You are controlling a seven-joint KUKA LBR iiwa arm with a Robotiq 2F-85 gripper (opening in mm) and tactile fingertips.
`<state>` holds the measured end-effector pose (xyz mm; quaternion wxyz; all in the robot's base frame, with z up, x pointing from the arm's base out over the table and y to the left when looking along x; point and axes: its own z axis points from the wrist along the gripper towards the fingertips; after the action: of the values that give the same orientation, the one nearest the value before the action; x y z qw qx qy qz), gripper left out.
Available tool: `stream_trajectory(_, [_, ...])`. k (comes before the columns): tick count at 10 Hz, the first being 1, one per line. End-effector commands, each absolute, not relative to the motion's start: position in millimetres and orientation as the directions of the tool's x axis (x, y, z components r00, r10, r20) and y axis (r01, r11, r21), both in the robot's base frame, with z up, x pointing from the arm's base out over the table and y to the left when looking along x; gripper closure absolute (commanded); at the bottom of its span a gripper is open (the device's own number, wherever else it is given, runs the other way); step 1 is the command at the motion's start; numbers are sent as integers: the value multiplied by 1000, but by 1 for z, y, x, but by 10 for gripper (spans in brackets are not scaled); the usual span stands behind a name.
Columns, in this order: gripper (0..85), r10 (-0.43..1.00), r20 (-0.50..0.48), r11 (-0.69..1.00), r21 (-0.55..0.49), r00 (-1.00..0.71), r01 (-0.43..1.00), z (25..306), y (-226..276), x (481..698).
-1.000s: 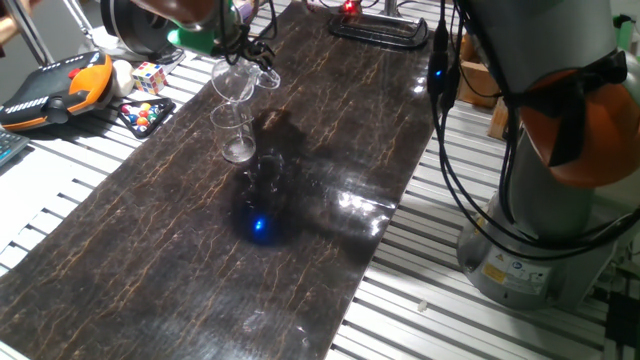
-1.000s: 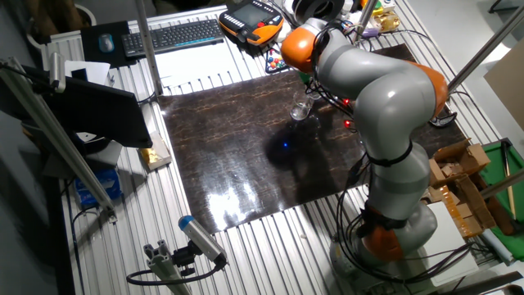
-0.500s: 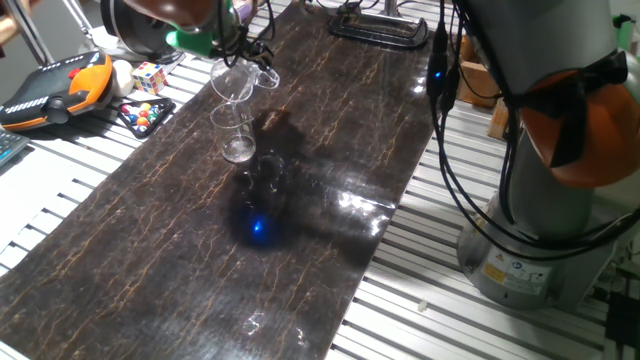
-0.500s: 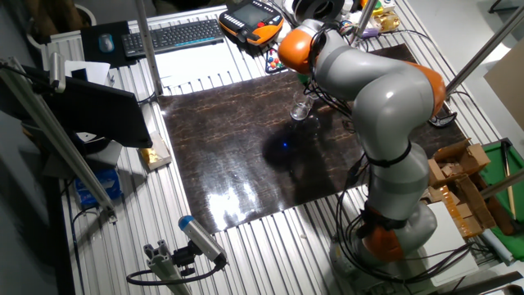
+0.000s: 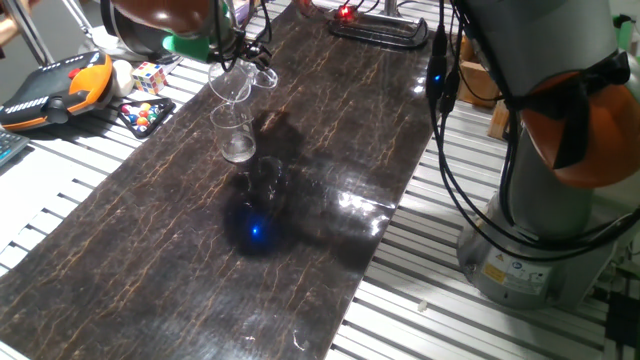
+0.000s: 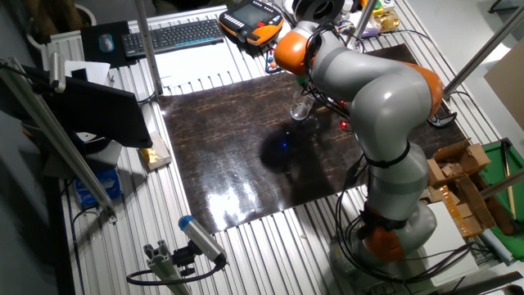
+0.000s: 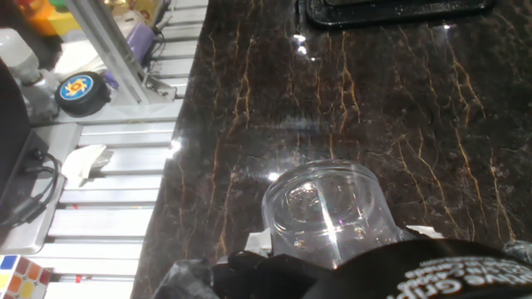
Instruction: Pour the water from one cup into another empty cup
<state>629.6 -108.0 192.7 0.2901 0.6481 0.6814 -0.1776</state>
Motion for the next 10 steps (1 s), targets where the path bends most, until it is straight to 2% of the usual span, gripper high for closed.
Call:
stream_trajectory(1, [843, 779, -627, 100, 135, 7, 986, 193, -108, 630])
stream_trajectory(10, [843, 741, -671, 131, 147, 1, 980, 195, -106, 633])
